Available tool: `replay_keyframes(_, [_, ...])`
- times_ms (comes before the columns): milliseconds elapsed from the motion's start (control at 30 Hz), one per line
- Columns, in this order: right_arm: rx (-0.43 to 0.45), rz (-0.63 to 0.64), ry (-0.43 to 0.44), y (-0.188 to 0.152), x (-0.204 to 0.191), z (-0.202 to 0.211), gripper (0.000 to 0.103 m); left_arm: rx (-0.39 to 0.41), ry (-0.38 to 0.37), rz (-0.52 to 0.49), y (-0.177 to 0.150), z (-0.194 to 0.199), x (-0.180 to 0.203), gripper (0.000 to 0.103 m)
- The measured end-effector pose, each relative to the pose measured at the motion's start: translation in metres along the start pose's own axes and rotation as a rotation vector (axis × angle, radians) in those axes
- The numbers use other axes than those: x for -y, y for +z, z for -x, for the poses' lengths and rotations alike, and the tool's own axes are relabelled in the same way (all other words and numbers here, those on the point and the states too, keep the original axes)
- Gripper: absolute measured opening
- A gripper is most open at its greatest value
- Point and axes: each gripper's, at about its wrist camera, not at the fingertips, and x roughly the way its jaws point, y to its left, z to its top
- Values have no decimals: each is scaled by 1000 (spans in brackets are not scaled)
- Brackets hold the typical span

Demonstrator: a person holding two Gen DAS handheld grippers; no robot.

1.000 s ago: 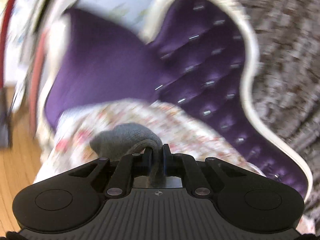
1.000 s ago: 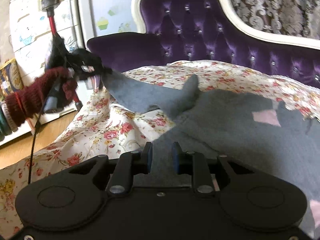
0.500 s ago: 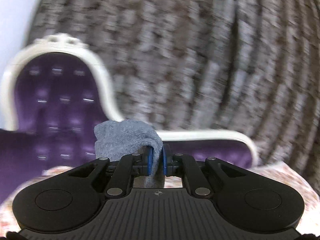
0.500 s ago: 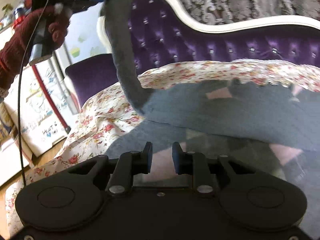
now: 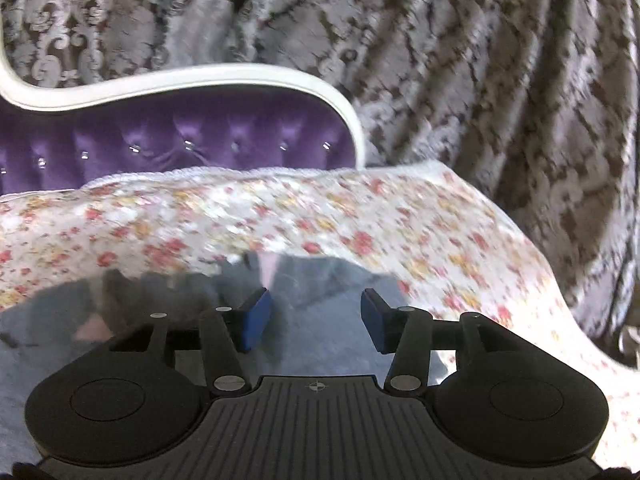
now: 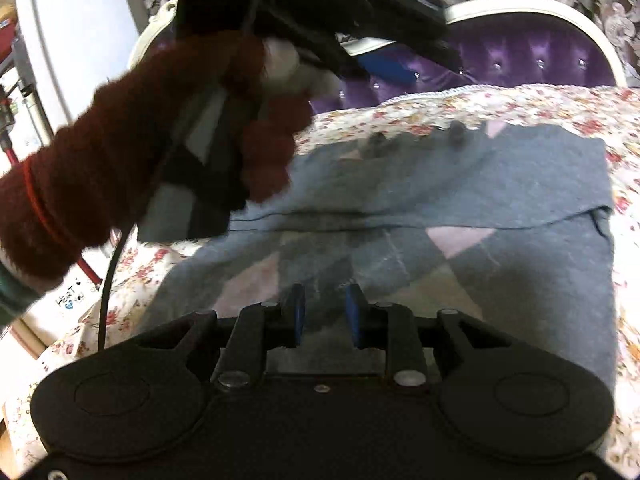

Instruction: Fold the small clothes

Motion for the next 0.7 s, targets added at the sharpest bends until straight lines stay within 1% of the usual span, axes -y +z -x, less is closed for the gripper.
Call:
replay_keyframes(33, [0,-3,-7,1,2,1,36,2,-1,-11,-1,4,1,55])
replay_keyframes(67, [2,-6,-14,2,4,2,37,17,-2,-23,-3,11,1,65])
replay_keyframes(100, [6,-10,-19,2,7,3,39,39,7,-32,-5,20,-1,69])
replay_keyframes(133, [8,-14,-25,3,10,3,42,58,23,-35,-7,28,-4,70])
replay_keyframes(200, [14,-22,-39,6,15,3,43,77,74,-30,-12,45,-16,70])
replay_keyframes(333, [36,-42,-66,16,28,3,43,98,240,25,-26,68,-53,70])
replay_keyframes(467, [56,-40,-101,32,38,-1,43,36,415,124,-45,76,-102,70])
replay_keyframes(567, [70,4,-140,50,38,-11,44,-27,486,204,-61,73,-134,70])
replay_keyframes(600, [71,23,-149,57,37,-17,46,-65,514,229,-67,69,-143,70])
replay_keyframes(633, [72,39,-160,62,35,-24,52,-100,529,246,-72,66,-150,70])
replay_keyframes(667, [75,59,-176,68,33,-31,55,-140,540,262,-79,62,-158,74])
replay_keyframes(700, [74,81,-192,72,30,-39,55,-135,531,278,-86,63,-163,77])
